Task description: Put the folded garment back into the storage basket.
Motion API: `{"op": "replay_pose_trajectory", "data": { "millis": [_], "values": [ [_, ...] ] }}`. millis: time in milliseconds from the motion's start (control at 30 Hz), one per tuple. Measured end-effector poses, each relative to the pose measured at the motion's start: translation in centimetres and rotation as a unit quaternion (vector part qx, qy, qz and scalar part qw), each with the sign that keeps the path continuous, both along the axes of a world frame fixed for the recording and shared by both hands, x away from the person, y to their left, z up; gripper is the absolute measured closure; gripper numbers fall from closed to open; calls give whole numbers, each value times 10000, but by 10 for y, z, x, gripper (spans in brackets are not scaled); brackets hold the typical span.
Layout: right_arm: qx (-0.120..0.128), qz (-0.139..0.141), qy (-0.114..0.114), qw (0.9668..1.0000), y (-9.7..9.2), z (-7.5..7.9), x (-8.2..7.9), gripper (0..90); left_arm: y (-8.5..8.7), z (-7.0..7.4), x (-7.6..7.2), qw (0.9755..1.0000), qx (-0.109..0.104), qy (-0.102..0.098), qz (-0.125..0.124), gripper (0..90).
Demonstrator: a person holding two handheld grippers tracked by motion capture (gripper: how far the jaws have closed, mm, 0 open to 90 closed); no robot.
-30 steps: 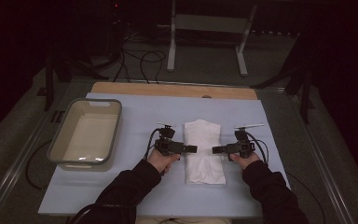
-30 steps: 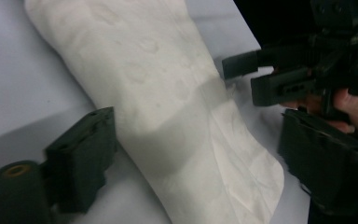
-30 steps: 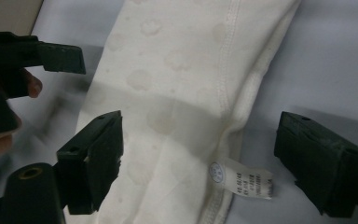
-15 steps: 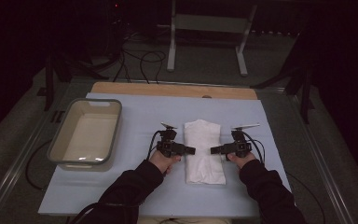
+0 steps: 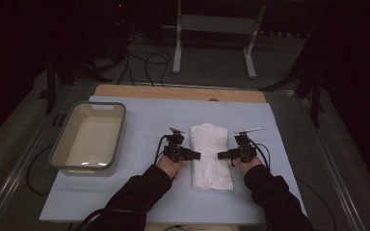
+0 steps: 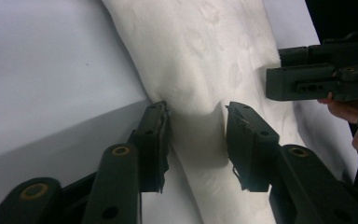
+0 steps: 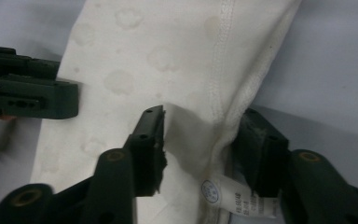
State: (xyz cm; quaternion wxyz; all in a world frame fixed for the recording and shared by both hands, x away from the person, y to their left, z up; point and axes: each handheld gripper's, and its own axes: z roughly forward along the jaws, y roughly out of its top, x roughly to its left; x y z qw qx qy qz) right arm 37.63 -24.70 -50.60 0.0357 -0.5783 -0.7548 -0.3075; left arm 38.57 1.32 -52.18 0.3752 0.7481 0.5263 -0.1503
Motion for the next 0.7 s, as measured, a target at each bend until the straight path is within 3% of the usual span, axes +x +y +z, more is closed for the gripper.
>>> {"op": "replay_pose_trajectory", "data": {
  "millis": [167,400,633,700],
  "values": [
    [35,9,-35,10000,-1,-2,1,635,-4,-2,3,10000,48,70,12,741],
    [-36,206,-155,9997,6,-5,0,820,-4,-3,5,9999,20,97,-64,815],
    [176,226,-69,9996,5,-3,0,851,-1,-2,6,9999,-73,75,-99,836],
    [338,217,-68,9992,4,0,0,852,0,-1,7,9999,-96,50,-123,838]
  ]
}}
